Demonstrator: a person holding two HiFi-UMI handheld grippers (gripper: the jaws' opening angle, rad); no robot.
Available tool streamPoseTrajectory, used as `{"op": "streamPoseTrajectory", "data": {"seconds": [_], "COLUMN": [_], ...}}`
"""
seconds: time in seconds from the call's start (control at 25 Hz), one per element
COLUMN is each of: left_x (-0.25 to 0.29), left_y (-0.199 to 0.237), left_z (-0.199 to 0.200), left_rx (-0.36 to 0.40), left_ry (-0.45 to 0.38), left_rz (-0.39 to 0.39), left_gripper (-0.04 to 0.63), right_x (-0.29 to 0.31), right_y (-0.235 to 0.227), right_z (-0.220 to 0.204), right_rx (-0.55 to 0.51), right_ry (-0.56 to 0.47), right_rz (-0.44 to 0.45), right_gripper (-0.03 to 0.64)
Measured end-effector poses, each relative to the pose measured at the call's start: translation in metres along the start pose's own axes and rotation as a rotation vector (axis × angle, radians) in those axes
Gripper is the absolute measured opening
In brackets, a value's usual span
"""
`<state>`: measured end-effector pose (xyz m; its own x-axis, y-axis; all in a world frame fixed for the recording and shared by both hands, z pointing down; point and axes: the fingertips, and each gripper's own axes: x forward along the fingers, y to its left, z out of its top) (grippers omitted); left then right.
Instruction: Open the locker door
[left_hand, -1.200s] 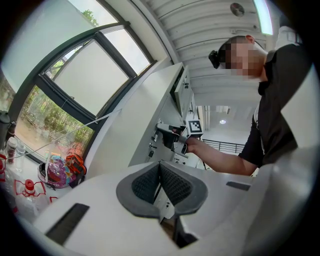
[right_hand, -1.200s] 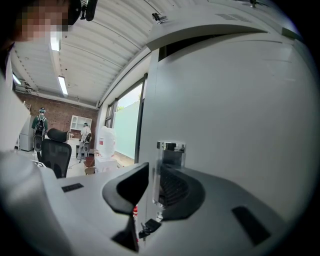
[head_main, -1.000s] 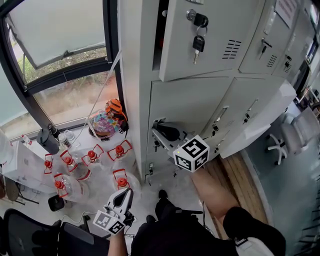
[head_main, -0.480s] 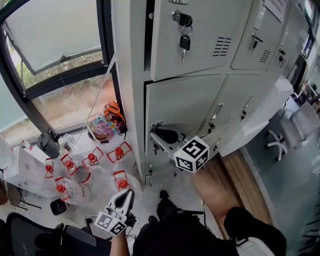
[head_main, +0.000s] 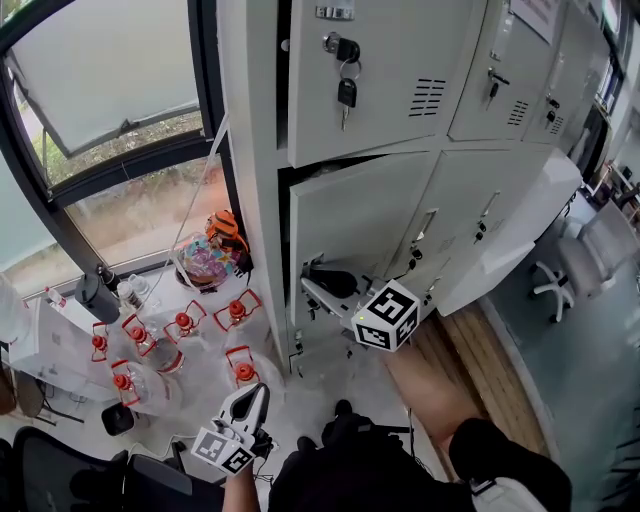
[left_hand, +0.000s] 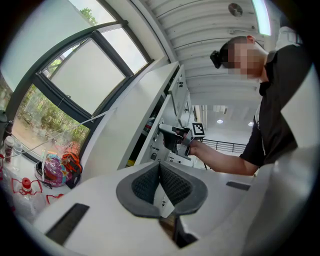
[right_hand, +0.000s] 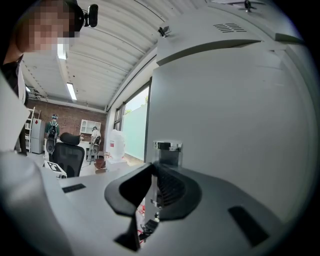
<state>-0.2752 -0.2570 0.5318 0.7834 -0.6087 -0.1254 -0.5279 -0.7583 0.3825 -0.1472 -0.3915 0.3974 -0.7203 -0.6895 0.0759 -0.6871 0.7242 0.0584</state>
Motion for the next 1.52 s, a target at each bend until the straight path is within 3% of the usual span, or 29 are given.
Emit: {"op": "streamPoseTrajectory", "data": {"seconds": [0.64,1.52], "left_x": [0.035,0.05], "left_y": [-0.045,-0.119], "left_z": [0.013,-0.014], "left_rx": [0.051,0.092], "left_ry": [-0.041,-0.075], "left_rz": [0.054,0.176], "left_gripper": [0.015,0.015], "right_x": [-0.045,-0.119], "right_y": [0.021,0.034], "right_z": [-0.002,-0.009], "right_rx": [0.0,-0.031], "right_ry": [-0.034,-0.053], "right_rz": [0.18,0.421], "right_gripper": [0.046,0.052]}}
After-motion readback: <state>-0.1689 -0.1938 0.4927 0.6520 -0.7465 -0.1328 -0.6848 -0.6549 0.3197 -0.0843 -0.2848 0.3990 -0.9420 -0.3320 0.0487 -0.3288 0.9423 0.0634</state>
